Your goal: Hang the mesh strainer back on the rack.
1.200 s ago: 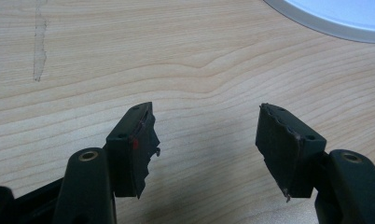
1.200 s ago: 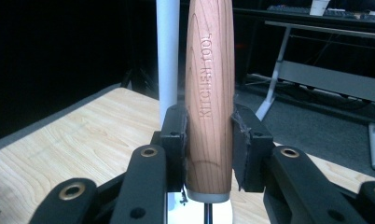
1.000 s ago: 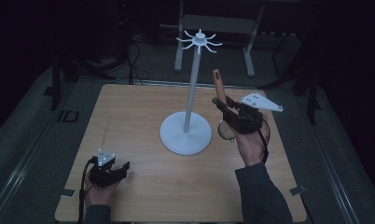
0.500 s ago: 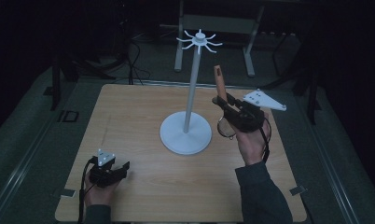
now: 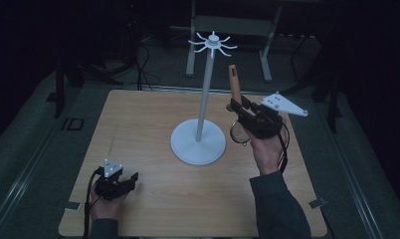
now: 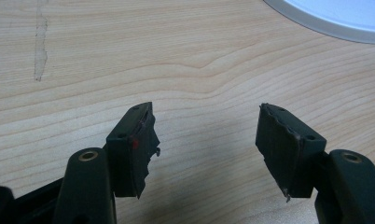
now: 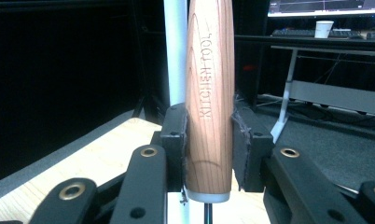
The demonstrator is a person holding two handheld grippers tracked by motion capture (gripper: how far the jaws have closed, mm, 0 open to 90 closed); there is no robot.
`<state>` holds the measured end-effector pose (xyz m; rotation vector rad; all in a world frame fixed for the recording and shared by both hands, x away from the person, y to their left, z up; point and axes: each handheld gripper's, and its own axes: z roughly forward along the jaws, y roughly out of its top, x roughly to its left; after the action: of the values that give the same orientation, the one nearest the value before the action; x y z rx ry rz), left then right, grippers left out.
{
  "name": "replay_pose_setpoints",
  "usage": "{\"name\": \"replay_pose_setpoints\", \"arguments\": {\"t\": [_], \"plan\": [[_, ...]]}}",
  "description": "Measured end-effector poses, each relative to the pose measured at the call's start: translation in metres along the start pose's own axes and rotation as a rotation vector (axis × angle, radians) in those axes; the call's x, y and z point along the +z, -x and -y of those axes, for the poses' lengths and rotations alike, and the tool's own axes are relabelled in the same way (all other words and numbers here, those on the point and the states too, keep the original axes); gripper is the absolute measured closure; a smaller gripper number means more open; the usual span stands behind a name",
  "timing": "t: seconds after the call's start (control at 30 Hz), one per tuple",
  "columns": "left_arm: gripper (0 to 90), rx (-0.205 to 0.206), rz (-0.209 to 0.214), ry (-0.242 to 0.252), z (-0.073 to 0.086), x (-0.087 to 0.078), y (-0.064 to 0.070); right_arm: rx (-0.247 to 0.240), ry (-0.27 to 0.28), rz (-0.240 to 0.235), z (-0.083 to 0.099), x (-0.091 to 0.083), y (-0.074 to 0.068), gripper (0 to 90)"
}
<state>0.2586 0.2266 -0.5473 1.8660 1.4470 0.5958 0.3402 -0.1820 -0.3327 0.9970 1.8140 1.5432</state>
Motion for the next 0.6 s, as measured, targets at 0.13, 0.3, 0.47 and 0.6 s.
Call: {"name": "replay_pose_setpoints", "arguments": {"t": [0.13,0.3,0.47,0.6], "plan": [[37.9,0.001,0.0,-0.001,0.0,0.0,0.0,0.006,0.016,-0.008,-0.0018,-0.0009,0.0005,68.9],[37.9,0.0,0.0,-0.001,0.0,0.0,-0.0001,0.013,0.027,-0.01,-0.0037,-0.0018,0.0004,68.9],[37.9,0.001,0.001,-0.001,0.0,0.0,0.0002,0.034,0.046,-0.023,-0.0056,-0.0034,0.0013,68.9],[37.9,0.001,0.001,-0.001,0.0001,0.0,0.0002,0.055,0.056,-0.034,-0.0066,-0.0043,0.0034,68.9]]}}
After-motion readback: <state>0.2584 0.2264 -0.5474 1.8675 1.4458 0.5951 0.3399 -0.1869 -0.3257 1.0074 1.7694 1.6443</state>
